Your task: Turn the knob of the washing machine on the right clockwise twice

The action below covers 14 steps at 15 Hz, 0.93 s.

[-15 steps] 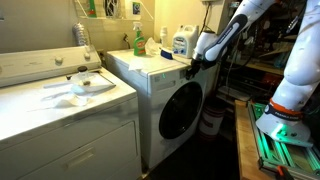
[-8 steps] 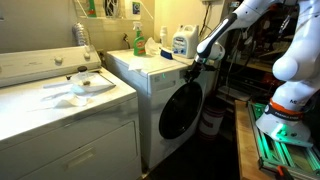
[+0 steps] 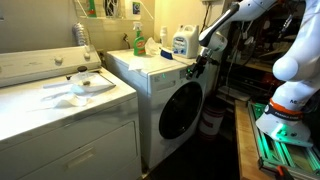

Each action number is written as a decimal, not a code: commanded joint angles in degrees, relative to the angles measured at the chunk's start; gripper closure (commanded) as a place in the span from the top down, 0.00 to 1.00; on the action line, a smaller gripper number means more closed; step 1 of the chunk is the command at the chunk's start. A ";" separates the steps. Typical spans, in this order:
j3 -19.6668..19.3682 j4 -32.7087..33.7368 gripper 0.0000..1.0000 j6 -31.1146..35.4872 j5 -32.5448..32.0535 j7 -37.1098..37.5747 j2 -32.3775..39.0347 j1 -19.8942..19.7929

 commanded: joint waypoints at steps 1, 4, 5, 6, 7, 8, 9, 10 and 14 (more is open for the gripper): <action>-11.94 -7.56 1.00 -5.57 -5.00 4.11 -12.76 12.07; -20.10 -13.09 1.00 -7.67 -15.31 12.63 -21.98 21.43; -22.07 -14.49 1.00 -8.72 -19.72 16.45 -24.86 23.83; -23.50 -15.94 1.00 -9.05 -23.81 20.62 -27.81 25.86; -24.57 -17.07 1.00 -10.25 -28.33 24.12 -30.64 27.50; -25.31 -17.87 1.00 -11.26 -31.67 27.13 -33.27 28.82; -25.73 -18.59 1.00 -12.04 -34.85 30.25 -35.79 29.87; -25.99 -18.97 1.00 -13.58 -37.02 31.85 -38.04 30.72; -27.92 -16.77 1.00 -15.52 -40.02 34.40 -38.37 33.63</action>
